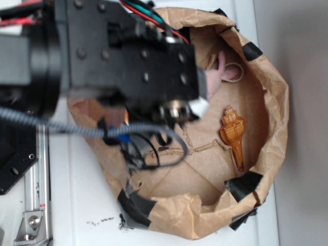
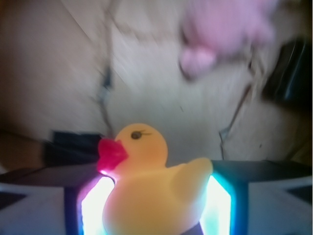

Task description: Grab the yellow duck.

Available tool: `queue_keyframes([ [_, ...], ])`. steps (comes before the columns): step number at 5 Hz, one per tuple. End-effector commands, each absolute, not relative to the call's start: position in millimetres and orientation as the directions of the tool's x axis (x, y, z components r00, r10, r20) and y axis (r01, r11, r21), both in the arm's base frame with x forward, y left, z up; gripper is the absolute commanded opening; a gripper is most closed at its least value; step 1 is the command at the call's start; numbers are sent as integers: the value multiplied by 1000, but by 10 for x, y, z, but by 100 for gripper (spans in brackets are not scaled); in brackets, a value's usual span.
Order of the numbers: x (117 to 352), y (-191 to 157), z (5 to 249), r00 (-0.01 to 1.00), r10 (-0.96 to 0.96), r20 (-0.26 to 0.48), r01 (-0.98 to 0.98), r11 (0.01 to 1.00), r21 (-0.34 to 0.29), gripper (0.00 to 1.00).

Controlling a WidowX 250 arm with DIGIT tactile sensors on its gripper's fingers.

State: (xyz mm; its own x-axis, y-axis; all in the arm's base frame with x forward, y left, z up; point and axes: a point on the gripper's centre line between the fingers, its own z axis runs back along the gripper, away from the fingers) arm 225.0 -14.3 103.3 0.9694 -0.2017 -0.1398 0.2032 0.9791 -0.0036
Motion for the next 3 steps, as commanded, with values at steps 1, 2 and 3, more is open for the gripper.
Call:
queue_keyframes([
  [1,2407,-245,1277,994,-71,80,68,997,32,0],
  [2,2500,-177,1269,992,-36,123,32,999,34,0],
  [3,2616,-119,1266,993,7,118,-5,1000,-22,0],
])
